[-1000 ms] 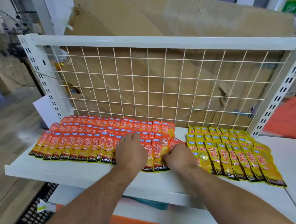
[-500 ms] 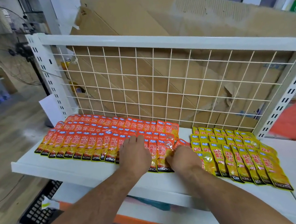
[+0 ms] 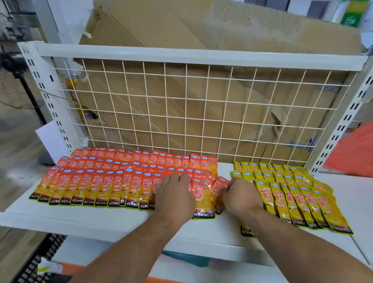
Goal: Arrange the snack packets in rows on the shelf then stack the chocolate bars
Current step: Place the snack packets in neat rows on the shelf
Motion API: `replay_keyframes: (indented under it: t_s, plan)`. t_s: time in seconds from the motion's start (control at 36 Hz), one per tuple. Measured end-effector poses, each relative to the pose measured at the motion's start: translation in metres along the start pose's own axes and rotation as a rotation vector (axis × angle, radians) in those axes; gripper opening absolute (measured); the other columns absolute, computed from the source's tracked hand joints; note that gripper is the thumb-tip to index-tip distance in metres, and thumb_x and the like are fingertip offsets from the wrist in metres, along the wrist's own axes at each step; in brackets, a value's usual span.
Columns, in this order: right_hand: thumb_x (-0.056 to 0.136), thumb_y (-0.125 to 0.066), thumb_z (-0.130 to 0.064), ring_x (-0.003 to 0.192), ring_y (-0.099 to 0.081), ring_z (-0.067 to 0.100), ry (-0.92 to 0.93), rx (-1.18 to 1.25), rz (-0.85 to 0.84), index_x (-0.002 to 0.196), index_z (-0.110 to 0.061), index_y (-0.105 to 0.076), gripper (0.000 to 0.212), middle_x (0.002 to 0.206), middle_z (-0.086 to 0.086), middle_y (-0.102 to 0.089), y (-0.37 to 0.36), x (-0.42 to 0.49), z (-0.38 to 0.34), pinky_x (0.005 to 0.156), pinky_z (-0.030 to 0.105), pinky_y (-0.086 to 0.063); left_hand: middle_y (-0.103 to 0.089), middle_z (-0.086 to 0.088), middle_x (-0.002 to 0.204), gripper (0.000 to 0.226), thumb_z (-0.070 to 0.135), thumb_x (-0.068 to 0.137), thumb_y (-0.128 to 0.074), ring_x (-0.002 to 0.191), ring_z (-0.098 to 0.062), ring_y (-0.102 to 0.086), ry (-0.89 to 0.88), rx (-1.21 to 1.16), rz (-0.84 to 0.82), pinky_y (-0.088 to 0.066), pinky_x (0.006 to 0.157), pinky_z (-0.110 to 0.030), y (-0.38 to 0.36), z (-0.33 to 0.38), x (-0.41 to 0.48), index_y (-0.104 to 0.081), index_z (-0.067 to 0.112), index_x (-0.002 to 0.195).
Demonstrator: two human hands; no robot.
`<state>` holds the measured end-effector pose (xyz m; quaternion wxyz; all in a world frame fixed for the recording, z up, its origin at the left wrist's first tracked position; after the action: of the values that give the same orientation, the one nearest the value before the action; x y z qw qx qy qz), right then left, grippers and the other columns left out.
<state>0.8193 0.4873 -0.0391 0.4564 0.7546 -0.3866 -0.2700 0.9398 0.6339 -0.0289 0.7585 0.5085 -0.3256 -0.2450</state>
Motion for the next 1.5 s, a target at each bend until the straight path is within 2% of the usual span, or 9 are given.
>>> replay_keyframes:
  t_s: [0.39,0.61,0.72,0.81,0.92,1.08,1.39,1.44,1.5]
  plan:
    - [0.090,-0.054,-0.026,0.100,-0.068,0.029,0.151,-0.307,-0.132,0.105,-0.015,-0.069,0.024,0.109,0.007,-0.071,-0.023,-0.008,-0.005,0.076,0.031,-0.052,-0.055,-0.004,0.123,0.044,0.042,0.092,-0.061,0.110,-0.024,-0.052,-0.102,0.117,-0.171,-0.041,0.090,-0.037,-0.025,0.011,-0.018,-0.051,0.018,0.128]
    - [0.090,-0.054,-0.025,0.095,-0.068,0.025,0.257,-0.305,-0.125,0.102,-0.022,-0.069,0.020,0.103,0.001,-0.072,-0.030,-0.004,-0.010,0.065,0.027,-0.044,-0.057,-0.003,0.119,0.039,0.040,0.094,-0.061,0.106,-0.022,-0.054,-0.074,0.059,-0.177,-0.045,0.086,-0.034,-0.026,0.009,-0.020,-0.056,0.017,0.124]
    - [0.086,-0.054,-0.026,0.096,-0.067,0.029,0.217,-0.156,-0.104,0.113,-0.024,-0.064,0.028,0.105,0.003,-0.072,-0.028,0.000,-0.007,0.075,0.034,-0.055,-0.057,-0.001,0.117,0.038,0.040,0.093,-0.061,0.105,-0.022,-0.055,-0.070,0.052,-0.176,-0.048,0.085,-0.035,-0.025,0.009,-0.020,-0.056,0.018,0.124]
    - [0.090,-0.052,-0.023,0.103,-0.066,0.033,0.159,-0.036,-0.047,0.118,-0.022,-0.060,0.029,0.112,0.007,-0.069,-0.022,0.012,-0.009,0.076,0.035,-0.051,-0.057,-0.002,0.118,0.036,0.040,0.094,-0.059,0.106,-0.022,-0.055,-0.076,0.066,-0.177,-0.048,0.086,-0.035,-0.027,0.008,-0.022,-0.056,0.018,0.123]
    - [0.096,-0.052,-0.030,0.115,-0.060,0.034,0.170,-0.115,-0.053,0.122,-0.013,-0.052,0.030,0.125,0.012,-0.059,-0.014,0.039,-0.020,0.084,0.037,-0.050,-0.058,-0.001,0.118,0.036,0.041,0.095,-0.059,0.107,-0.021,-0.054,-0.080,0.069,-0.167,-0.048,0.088,-0.035,-0.027,0.009,-0.023,-0.055,0.019,0.123]
    - [0.095,-0.055,-0.028,0.123,-0.057,0.030,0.195,-0.273,-0.269,0.134,-0.010,-0.047,0.044,0.135,0.011,-0.058,-0.022,0.065,-0.024,0.095,0.034,-0.049,-0.057,0.000,0.119,0.036,0.040,0.095,-0.059,0.107,-0.020,-0.054,-0.071,0.078,-0.175,-0.048,0.088,-0.035,-0.026,0.011,-0.023,-0.054,0.019,0.124]
    - [0.087,-0.065,-0.022,0.098,-0.066,0.027,0.314,-0.178,-0.271,0.098,-0.017,-0.069,0.013,0.099,0.006,-0.072,-0.011,0.078,-0.033,0.071,0.025,-0.042,-0.056,0.000,0.121,0.037,0.039,0.096,-0.057,0.107,-0.019,-0.053,-0.077,0.069,-0.163,-0.049,0.089,-0.036,-0.029,0.009,-0.024,-0.051,0.020,0.127]
    - [0.087,-0.066,-0.017,0.093,-0.065,0.024,0.334,-0.115,-0.268,0.092,-0.022,-0.066,0.008,0.092,0.003,-0.069,-0.006,0.080,-0.042,0.070,0.024,-0.039,-0.055,0.001,0.122,0.037,0.039,0.097,-0.056,0.108,-0.019,-0.052,-0.079,0.061,-0.159,-0.048,0.090,-0.036,-0.030,0.010,-0.025,-0.049,0.020,0.128]
    - [0.087,-0.066,-0.012,0.089,-0.065,0.022,0.334,-0.068,-0.258,0.076,-0.027,-0.056,0.021,0.088,0.003,-0.068,-0.007,0.088,-0.049,0.070,0.023,-0.040,-0.054,0.001,0.122,0.037,0.039,0.097,-0.056,0.109,-0.019,-0.052,-0.077,0.049,-0.151,-0.047,0.091,-0.034,-0.029,0.009,-0.026,-0.049,0.021,0.128]
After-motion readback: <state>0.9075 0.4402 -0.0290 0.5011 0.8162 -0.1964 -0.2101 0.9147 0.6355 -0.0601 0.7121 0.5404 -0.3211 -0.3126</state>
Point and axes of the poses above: each hand's wrist, its own x-axis towards the middle knuckle, its own y-axis out of the back of the hand, z = x × y, the point moved 7 cm from there along x, towards the middle knuckle
